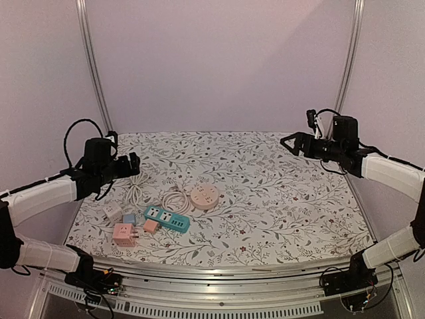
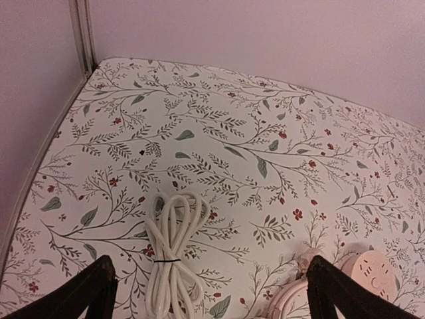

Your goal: Insert the plug

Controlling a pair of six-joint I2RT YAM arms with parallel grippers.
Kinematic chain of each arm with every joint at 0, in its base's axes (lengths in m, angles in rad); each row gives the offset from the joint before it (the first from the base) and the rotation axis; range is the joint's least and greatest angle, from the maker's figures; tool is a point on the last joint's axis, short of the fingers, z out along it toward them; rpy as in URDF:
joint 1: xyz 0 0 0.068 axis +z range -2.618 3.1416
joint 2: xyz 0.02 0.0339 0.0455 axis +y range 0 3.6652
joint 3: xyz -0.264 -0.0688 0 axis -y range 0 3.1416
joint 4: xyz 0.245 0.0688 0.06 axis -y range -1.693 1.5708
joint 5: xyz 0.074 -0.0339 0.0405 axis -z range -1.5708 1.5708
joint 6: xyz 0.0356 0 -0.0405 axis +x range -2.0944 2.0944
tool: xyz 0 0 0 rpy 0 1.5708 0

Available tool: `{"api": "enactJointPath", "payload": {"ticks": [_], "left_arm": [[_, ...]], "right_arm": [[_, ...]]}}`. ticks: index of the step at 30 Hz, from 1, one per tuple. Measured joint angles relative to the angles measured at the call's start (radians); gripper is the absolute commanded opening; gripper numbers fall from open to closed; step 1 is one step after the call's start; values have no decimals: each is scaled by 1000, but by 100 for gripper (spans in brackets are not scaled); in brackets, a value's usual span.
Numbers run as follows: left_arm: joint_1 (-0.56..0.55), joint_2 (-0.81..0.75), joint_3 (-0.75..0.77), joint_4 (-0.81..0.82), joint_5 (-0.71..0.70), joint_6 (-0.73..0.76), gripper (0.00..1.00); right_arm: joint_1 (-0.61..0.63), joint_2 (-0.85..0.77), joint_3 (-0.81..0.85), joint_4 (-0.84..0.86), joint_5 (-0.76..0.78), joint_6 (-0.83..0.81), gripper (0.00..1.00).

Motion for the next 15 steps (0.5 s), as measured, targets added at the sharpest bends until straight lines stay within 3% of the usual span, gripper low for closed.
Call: {"api": "enactJointPath", "payload": {"ticks": [15], "left_arm": [[-29, -13, 2, -71, 64, 0, 99]], "right_arm": [[0, -1, 31, -93, 29, -11, 99]]}}
